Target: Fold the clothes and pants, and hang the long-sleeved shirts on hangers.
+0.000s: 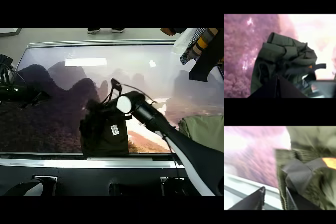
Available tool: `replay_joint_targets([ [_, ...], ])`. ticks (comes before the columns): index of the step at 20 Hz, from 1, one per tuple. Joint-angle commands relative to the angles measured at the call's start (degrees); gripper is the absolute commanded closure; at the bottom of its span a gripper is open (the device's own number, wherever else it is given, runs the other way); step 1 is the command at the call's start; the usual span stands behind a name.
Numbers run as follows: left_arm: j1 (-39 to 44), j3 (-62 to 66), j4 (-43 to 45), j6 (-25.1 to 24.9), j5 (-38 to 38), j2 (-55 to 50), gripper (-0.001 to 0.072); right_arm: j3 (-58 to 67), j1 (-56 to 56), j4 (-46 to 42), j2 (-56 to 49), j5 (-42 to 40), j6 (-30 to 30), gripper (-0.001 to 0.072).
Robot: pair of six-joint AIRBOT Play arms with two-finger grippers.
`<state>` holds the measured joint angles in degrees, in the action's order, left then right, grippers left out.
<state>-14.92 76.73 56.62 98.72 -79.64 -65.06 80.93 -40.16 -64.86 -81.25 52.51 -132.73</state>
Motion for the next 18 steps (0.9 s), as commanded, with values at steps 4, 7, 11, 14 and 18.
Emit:
replay_joint_targets([
  [4,7.28,-2.08,-1.53,-4.24,-2.38,0.11,0.0693,0.17,21.18,0.07,12.72,17.16,10.01,0.0151],
  [7,13.73,-6.16,-1.53,-4.22,0.39,0.11,0.0693,0.11,32.46,3.06,17.11,27.43,18.73,0.0148],
  [11,21.64,-8.04,-2.05,-2.14,7.43,-0.24,0.0693,-1.86,34.42,3.56,17.55,32.54,26.27,0.0094],
  [14,27.71,-8.17,0.24,2.69,7.69,-1.51,0.0693,-9.29,34.42,5.33,16.87,29.33,31.52,0.0047],
  [18,31.87,-8.17,8.87,8.46,7.23,-2.32,0.0693,-25.03,34.25,25.22,13.03,22.18,47.50,0.0019],
])
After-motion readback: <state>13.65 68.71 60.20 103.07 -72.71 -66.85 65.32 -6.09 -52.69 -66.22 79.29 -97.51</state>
